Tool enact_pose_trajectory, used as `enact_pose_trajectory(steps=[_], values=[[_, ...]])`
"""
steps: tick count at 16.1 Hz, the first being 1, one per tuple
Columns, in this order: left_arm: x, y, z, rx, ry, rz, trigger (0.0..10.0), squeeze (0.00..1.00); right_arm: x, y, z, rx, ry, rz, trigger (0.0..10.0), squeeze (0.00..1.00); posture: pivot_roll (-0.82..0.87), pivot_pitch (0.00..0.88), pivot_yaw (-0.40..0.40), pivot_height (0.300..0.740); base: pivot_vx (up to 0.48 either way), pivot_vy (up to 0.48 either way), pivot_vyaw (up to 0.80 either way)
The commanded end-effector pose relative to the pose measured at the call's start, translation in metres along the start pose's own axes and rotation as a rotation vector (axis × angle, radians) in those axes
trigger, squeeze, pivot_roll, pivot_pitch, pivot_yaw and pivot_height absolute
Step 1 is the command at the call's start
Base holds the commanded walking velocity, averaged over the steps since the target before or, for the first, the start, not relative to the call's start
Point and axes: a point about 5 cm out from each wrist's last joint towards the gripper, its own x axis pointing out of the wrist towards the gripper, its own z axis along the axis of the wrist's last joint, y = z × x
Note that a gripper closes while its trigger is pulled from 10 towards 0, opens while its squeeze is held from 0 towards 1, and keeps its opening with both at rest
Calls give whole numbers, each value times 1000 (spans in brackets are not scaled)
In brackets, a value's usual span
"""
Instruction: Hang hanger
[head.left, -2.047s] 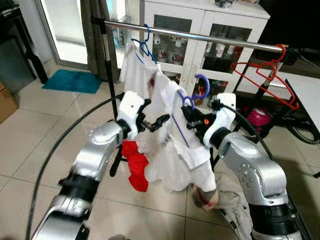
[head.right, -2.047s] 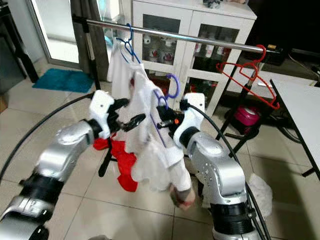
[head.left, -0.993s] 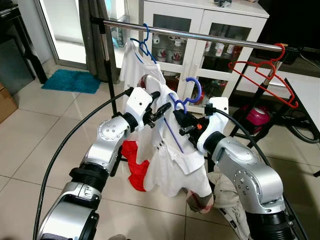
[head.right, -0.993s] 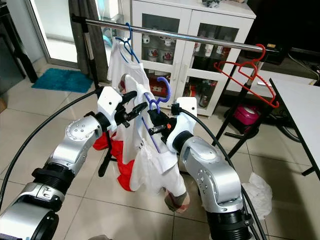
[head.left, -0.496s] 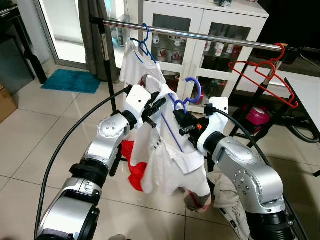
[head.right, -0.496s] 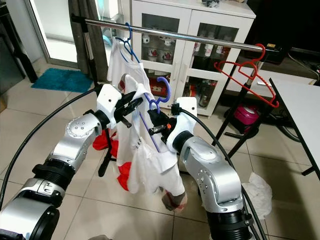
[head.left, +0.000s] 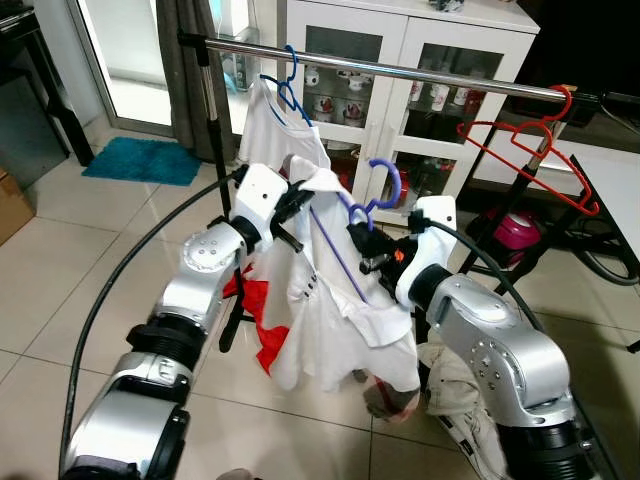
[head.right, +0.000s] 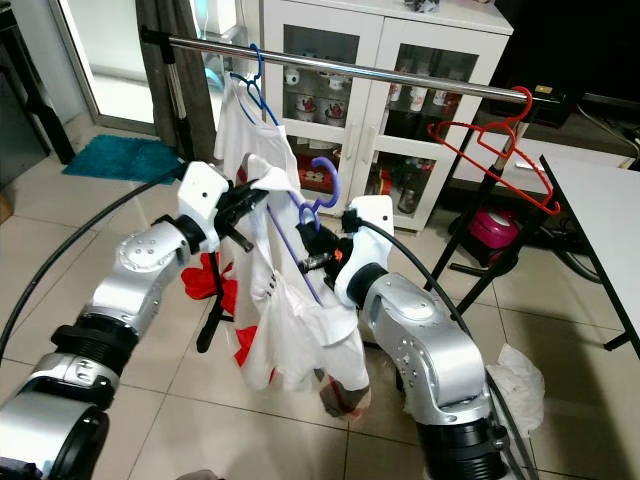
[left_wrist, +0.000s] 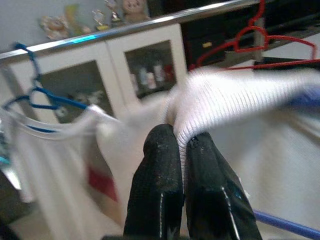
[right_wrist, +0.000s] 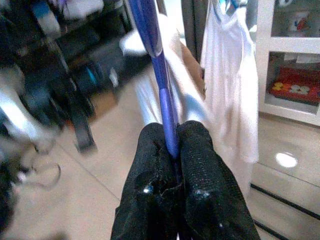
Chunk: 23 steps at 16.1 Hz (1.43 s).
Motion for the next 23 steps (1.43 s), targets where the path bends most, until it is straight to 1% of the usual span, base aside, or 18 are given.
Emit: enact_pose_trajectory(steps=[1, 2, 3, 5, 6, 7, 8, 12, 13, 14, 16, 17, 18, 19, 20, 21, 22, 23], values=[[0, 22, 25, 47, -67, 75, 0, 0, -7, -7, -11, -24, 69, 10, 0, 0, -32, 0, -60, 740, 0, 0, 0], [-2, 30, 29, 60, -71, 106, 0, 0, -11, -9, -14, -46, 92, 32, 0, 0, -32, 0, -60, 740, 0, 0, 0], [-6, 46, 34, 85, -68, 170, 0, 0, -19, -12, -16, -72, 108, 85, 0, 0, -34, 0, -57, 740, 0, 0, 0], [-11, 61, 38, 112, -50, 228, 0, 0, -27, -13, -14, -75, 96, 138, 0, 0, -34, 0, -57, 740, 0, 0, 0], [-16, 75, 40, 127, -22, 276, 0, 0, -34, -12, -11, -68, 68, 200, 0, 0, -36, 0, -57, 740, 0, 0, 0], [-19, 82, 39, 135, 1, 304, 0, 0, -38, -9, -9, -62, 50, 244, 0, 0, -36, 0, -57, 740, 0, 0, 0], [-25, 93, 32, 127, 61, 333, 0, 0, -42, -6, -4, -33, 11, 301, 0, 0, -38, 0, -55, 740, 0, 0, 0], [-30, 91, 13, 65, 107, 345, 0, 0, -41, -12, 3, 21, -53, 275, 0, 0, -40, 0, -54, 740, 0, 0, 0], [-27, 80, 6, 12, 97, 307, 0, 0, -40, -18, 6, 47, -70, 223, 0, 0, -43, 0, -52, 740, 0, 0, 0], [-24, 73, 4, -17, 87, 279, 0, 0, -38, -23, 6, 61, -70, 175, 0, 0, -42, 0, -54, 740, 0, 0, 0], [-10, 41, -1, -136, 36, 184, 0, 0, -26, -43, 5, 162, -89, -49, 0, 0, -40, 0, -57, 740, 0, 0, 0], [-7, 32, -3, -160, 34, 162, 0, 0, -23, -45, 6, 196, -114, -83, 0, 0, -40, 0, -58, 740, 0, 0, 0], [-2, 12, -9, -192, 39, 116, 0, 0, -17, -42, 10, 282, -181, -96, 0, 0, -39, 0, -60, 740, 0, 0, 0], [2, -2, -11, -210, 42, 77, 0, 0, -14, -40, 13, 330, -218, -99, 0, 0, -39, 0, -62, 740, 0, 0, 0], [6, -18, -11, -232, 34, 24, 0, 0, -10, -37, 13, 336, -223, -117, 0, 0, -39, 0, -63, 740, 0, 0, 0], [7, -24, -10, -241, 31, 6, 0, 0, -9, -37, 13, 336, -222, -127, 0, 0, -39, 0, -62, 740, 0, 0, 0], [10, -38, -8, -255, 28, -59, 0, 0, -4, -37, 14, 343, -231, -165, 0, 0, -39, 0, -62, 740, 0, 0, 0], [12, -50, -7, -244, 31, -118, 0, 0, 1, -38, 20, 355, -282, -192, 0, 0, -40, 0, -55, 740, 0, 0, 0]])
